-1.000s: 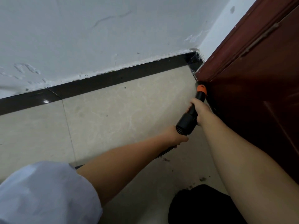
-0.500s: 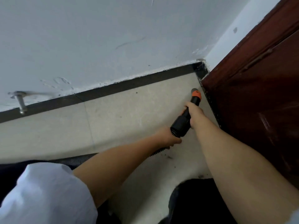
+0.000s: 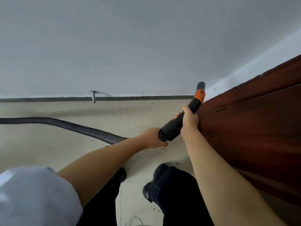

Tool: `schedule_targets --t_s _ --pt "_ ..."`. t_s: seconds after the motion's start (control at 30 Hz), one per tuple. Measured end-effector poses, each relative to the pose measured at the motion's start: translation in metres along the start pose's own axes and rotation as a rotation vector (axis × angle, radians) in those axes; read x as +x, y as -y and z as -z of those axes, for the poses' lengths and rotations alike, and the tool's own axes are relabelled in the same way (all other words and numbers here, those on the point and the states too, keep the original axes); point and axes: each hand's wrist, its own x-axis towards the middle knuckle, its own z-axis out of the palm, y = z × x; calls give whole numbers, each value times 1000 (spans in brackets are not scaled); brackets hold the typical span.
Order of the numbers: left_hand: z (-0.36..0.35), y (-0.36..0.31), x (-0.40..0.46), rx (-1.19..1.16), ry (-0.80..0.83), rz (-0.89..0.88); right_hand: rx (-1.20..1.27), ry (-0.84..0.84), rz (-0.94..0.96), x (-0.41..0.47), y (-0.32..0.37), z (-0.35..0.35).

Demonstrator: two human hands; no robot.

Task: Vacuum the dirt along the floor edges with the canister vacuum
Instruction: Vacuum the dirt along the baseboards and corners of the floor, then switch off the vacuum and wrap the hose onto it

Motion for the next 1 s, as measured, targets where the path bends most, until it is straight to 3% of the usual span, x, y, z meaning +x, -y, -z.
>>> schedule_targets --t_s 0.23,0.47,0.77,1.0 --pt "64 -2 -191 -42 -247 107 -77 351 108 -195 40 -49" --pt "79 26 -350 -409 -797 219 -389 902 396 -373 42 -129" --pt "49 121 -523 -779 -1394 284 -496 1370 623 -592 -65 -173" --pt "33 229 -671 -896 -1665 234 -483 1657 705 -752 -178 -210"
